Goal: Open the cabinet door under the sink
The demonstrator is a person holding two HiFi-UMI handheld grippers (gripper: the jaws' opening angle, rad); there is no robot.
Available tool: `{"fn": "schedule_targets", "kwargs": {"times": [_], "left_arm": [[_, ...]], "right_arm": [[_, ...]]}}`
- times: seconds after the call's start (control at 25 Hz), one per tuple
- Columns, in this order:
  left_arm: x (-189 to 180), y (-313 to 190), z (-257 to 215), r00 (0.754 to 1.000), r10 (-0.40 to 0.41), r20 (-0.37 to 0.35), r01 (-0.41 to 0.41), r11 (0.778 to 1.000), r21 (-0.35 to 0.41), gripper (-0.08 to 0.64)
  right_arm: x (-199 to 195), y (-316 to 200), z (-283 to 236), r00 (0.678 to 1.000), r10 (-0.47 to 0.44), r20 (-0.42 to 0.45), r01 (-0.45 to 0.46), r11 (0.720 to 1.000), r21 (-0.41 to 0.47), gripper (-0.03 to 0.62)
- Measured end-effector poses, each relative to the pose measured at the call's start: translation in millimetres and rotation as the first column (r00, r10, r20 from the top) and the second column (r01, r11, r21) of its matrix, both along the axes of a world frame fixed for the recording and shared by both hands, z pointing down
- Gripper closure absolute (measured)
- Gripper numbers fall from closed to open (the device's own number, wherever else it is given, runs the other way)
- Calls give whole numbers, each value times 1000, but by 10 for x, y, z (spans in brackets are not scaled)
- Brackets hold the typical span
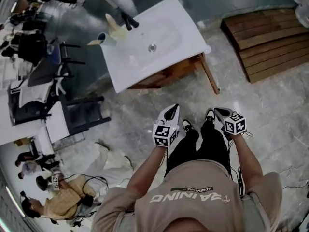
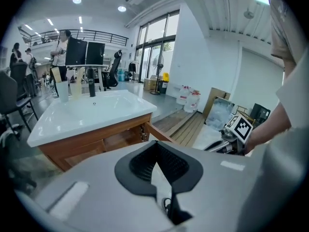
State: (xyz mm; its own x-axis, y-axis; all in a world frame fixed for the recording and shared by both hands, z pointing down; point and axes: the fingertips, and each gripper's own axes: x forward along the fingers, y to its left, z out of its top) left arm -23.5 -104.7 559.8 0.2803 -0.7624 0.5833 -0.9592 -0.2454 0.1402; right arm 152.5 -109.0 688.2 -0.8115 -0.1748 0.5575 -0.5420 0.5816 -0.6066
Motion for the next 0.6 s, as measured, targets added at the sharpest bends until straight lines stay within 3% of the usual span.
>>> {"fn": "schedule_targets", "kwargs": {"times": [0.12, 0.28, 0.6], "left_arm": [[-121, 60, -187, 999, -31, -9, 32, 999, 31, 543], [-315, 79, -561, 998, -54, -11, 55, 993, 109, 543], [-482, 110, -1308, 996, -51, 78, 29, 964, 264, 543]], "right_arm": [[-408, 6, -431, 996, -84, -22, 86, 992, 96, 591], [-922, -12, -1040, 983, -179, -38, 183, 949, 258, 591], [-1240, -143, -2075, 981, -191, -19, 178, 866, 467, 591]]}}
